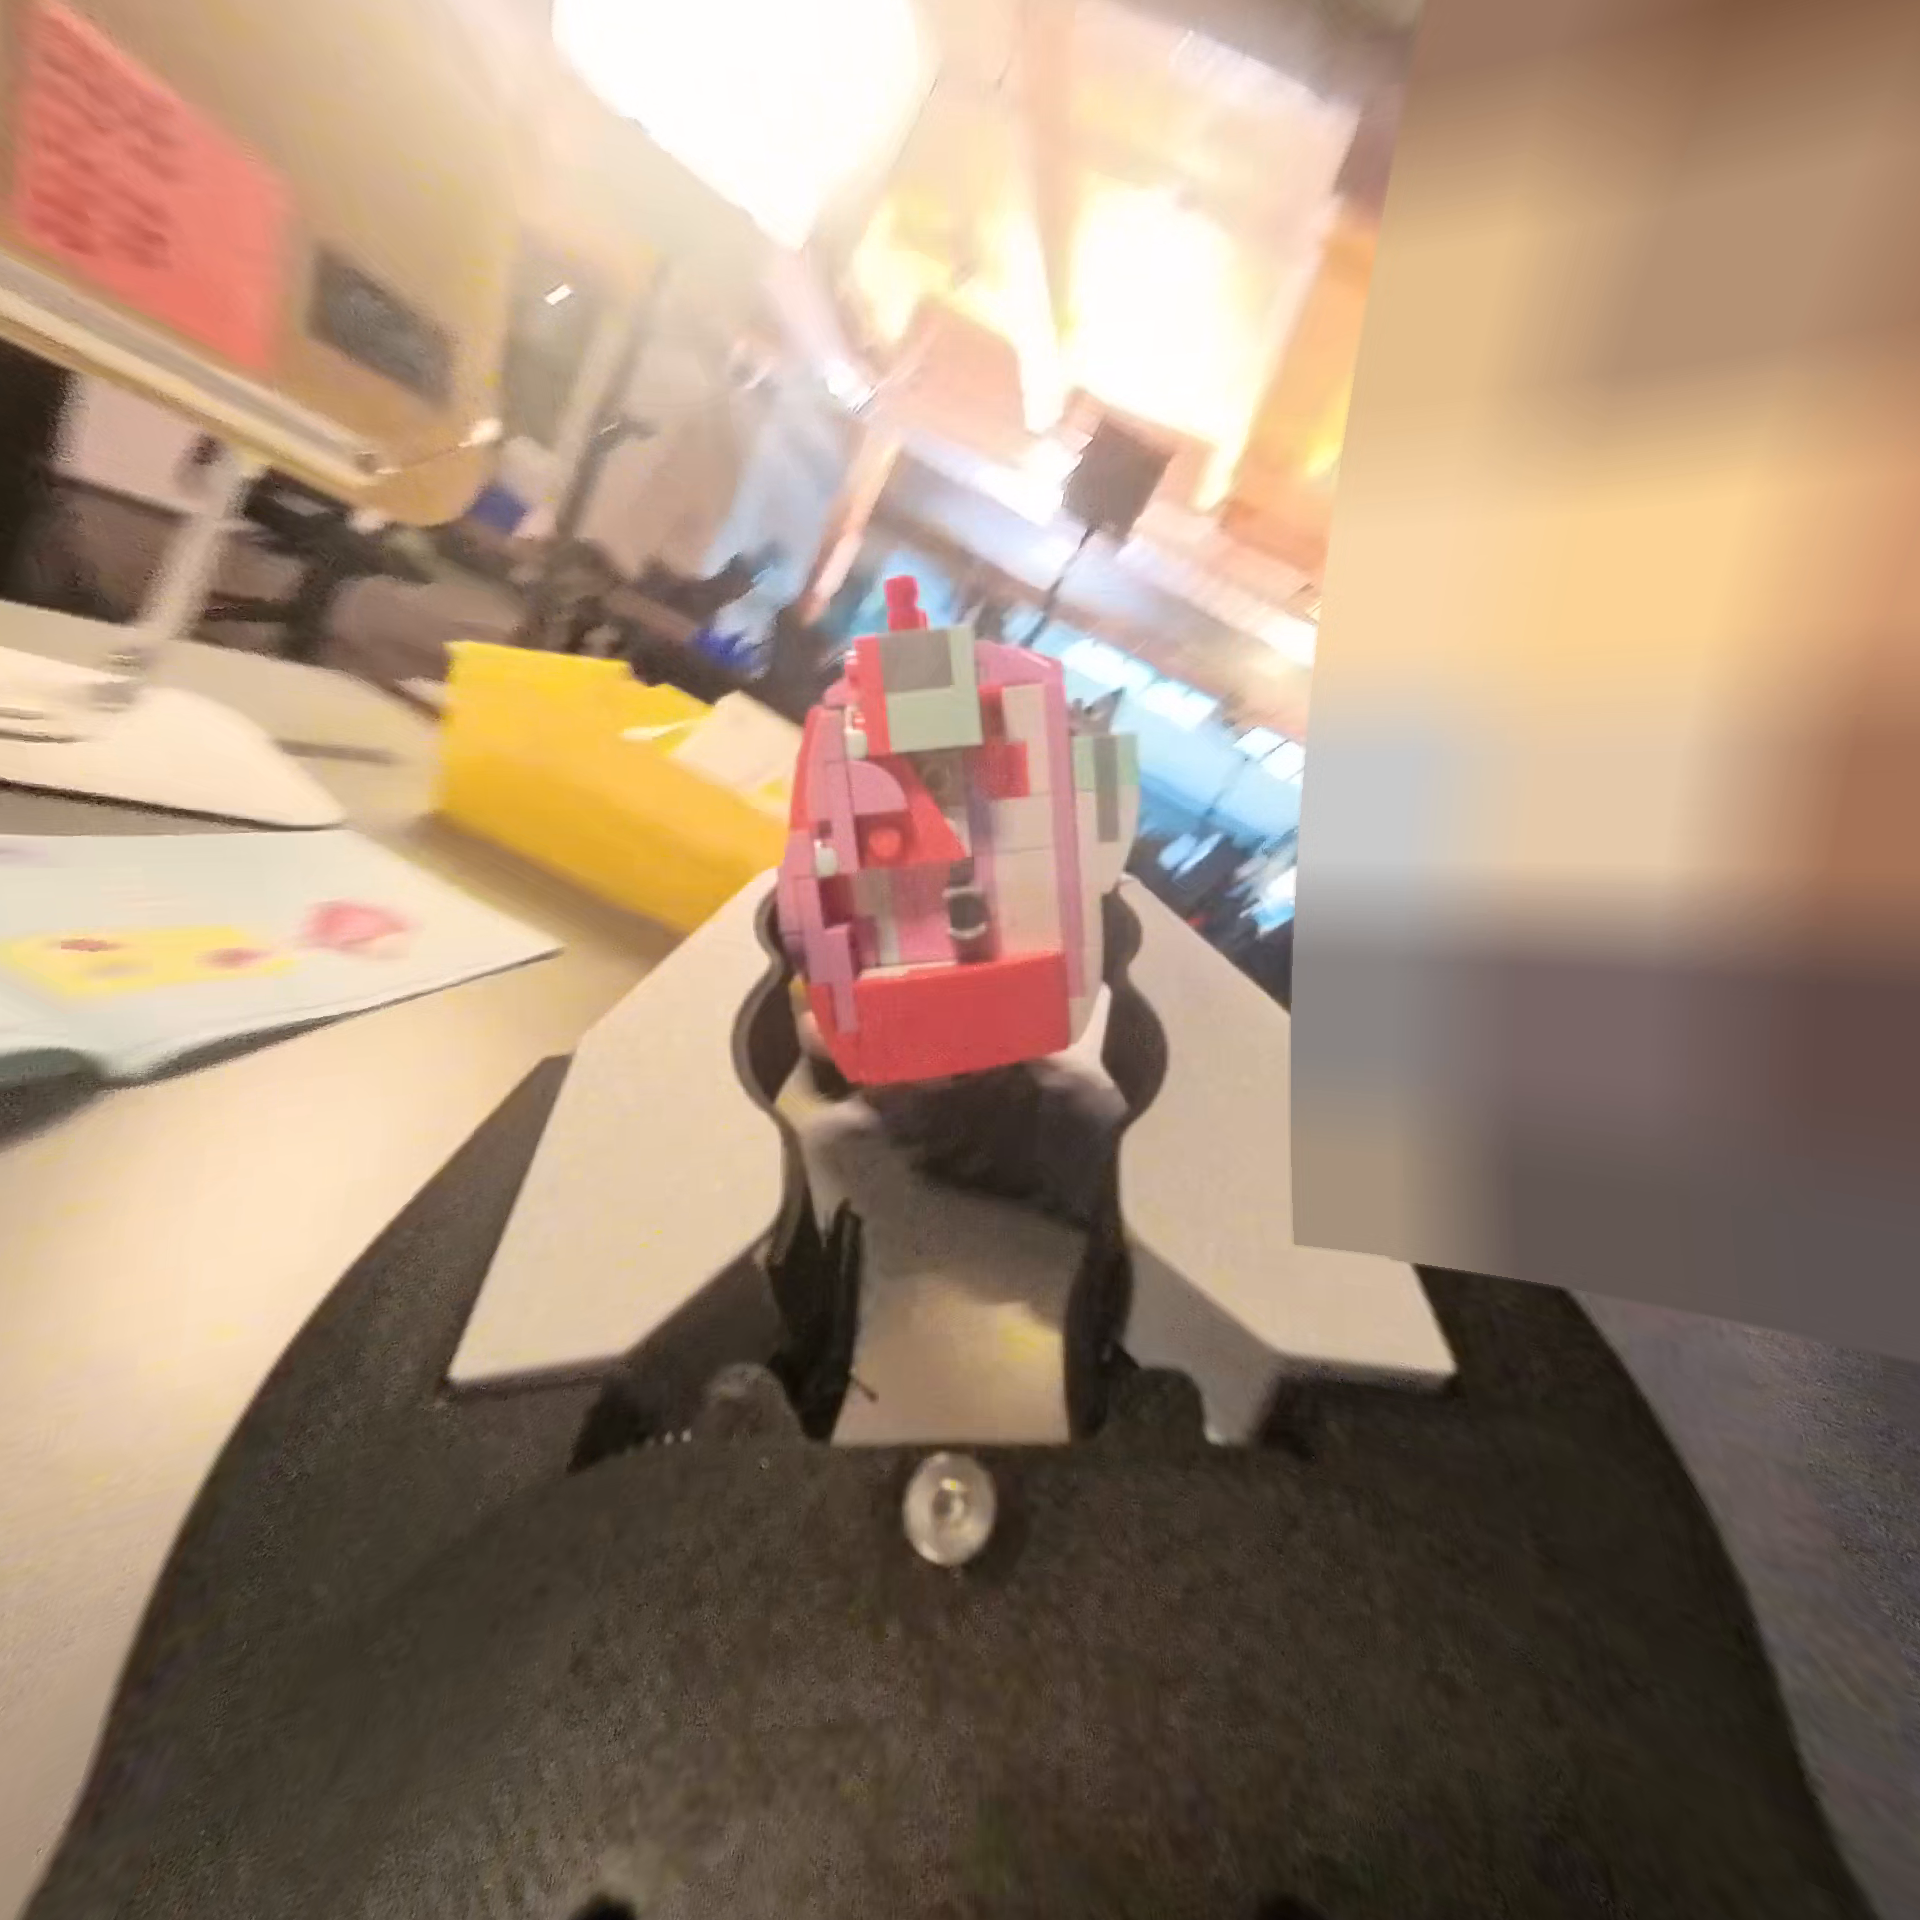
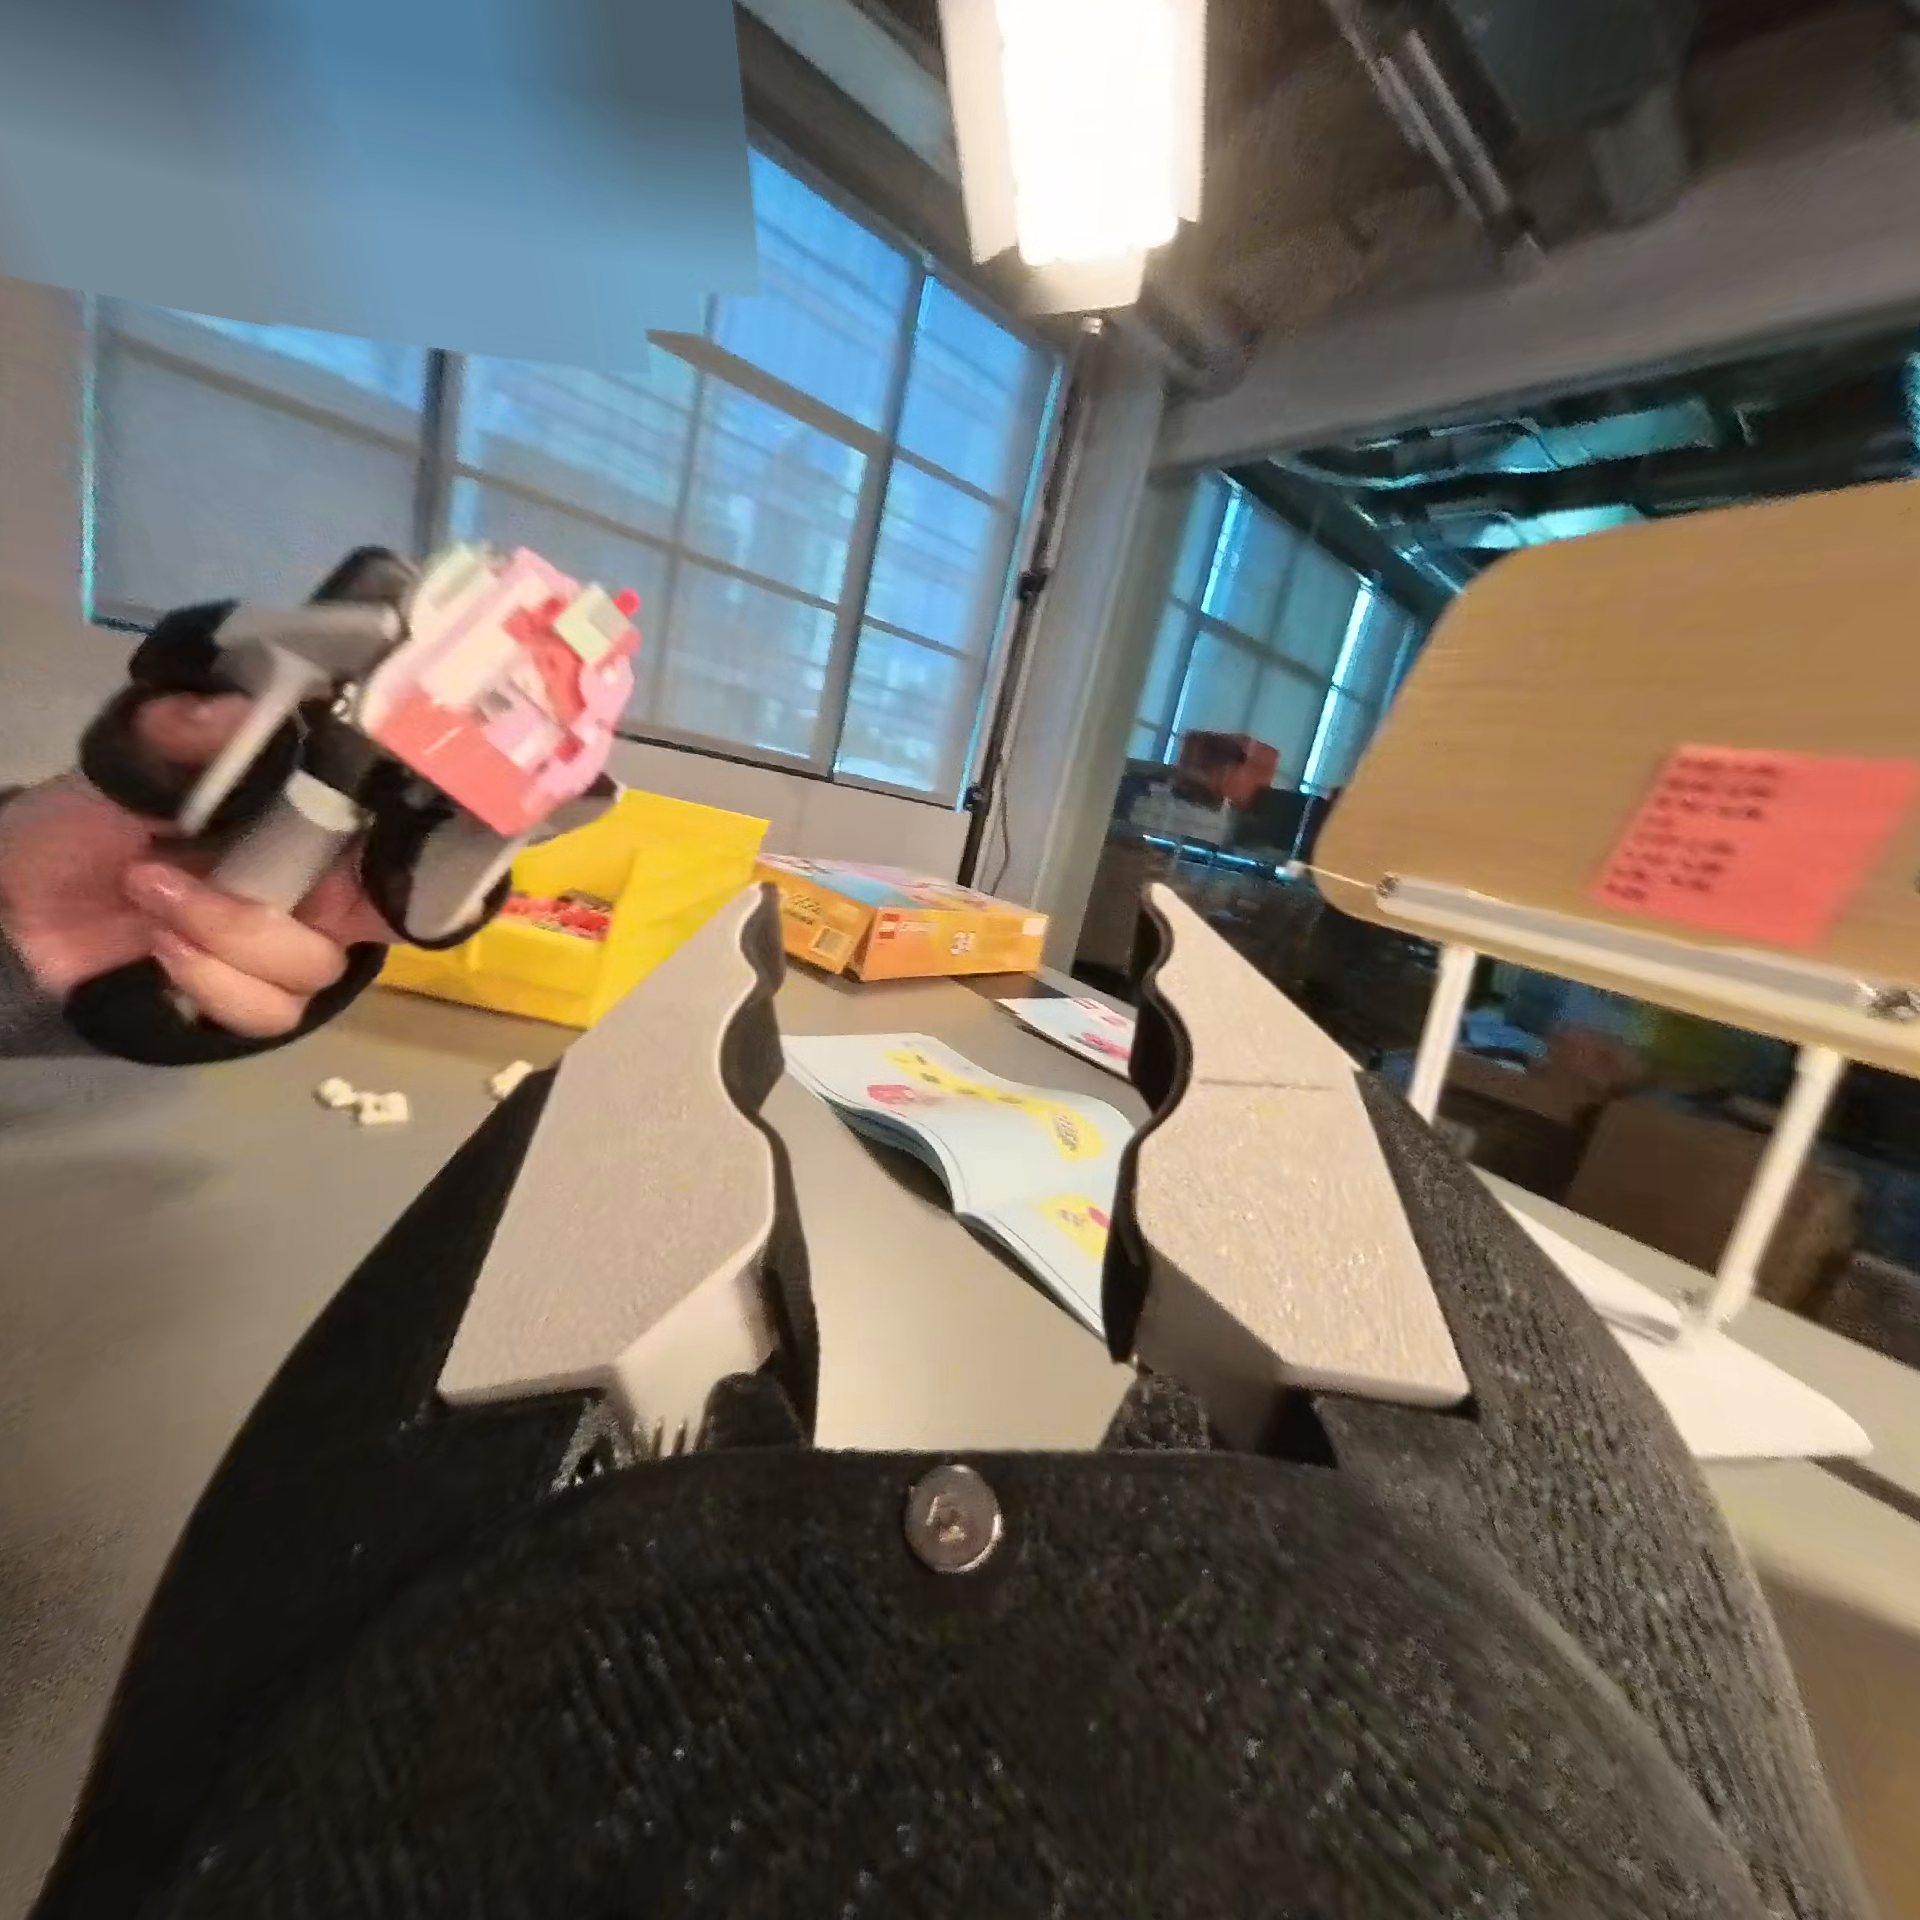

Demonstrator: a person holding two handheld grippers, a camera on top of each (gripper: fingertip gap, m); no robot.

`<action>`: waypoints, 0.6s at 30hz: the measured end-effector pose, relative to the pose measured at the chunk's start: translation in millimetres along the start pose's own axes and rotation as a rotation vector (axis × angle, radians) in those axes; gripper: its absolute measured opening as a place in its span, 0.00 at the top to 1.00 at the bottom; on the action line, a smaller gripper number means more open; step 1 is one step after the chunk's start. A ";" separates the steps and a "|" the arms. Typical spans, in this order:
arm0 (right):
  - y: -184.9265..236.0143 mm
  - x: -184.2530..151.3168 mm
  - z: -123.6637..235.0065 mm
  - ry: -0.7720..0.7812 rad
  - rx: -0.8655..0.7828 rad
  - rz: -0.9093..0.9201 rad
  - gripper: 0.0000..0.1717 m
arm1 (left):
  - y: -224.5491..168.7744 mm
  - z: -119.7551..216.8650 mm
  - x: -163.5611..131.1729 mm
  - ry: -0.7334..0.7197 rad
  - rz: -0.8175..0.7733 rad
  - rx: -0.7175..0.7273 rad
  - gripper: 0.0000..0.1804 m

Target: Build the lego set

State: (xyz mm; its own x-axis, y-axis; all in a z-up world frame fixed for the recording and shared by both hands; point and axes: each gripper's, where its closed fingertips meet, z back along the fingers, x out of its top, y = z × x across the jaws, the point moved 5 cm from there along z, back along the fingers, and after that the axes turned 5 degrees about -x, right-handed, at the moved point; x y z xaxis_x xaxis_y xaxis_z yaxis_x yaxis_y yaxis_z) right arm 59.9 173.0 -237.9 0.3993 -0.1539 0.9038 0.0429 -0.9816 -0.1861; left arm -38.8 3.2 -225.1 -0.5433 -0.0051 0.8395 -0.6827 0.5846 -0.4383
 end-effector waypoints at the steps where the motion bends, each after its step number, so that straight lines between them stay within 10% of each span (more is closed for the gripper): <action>1: -5.9 -0.5 1.1 -0.005 -0.024 -0.022 0.62 | 10.3 -6.0 -0.3 0.077 -0.078 0.071 0.69; 9: 6.3 -30.6 -10.5 0.326 0.196 -0.264 0.70 | 72.8 -40.0 -35.0 0.753 -1.061 0.465 0.68; 18: 32.0 -49.9 -19.2 0.638 0.292 -0.512 0.70 | 71.9 -49.8 -63.6 0.940 -1.624 0.518 0.69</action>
State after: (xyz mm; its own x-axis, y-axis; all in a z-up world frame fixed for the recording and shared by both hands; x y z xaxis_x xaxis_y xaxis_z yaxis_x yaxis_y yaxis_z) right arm 23.7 147.1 -281.5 -0.3192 0.1792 0.9306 0.3449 -0.8927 0.2902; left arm -29.0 86.0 -294.0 0.9245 0.2609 0.2780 -0.3360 0.2132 0.9174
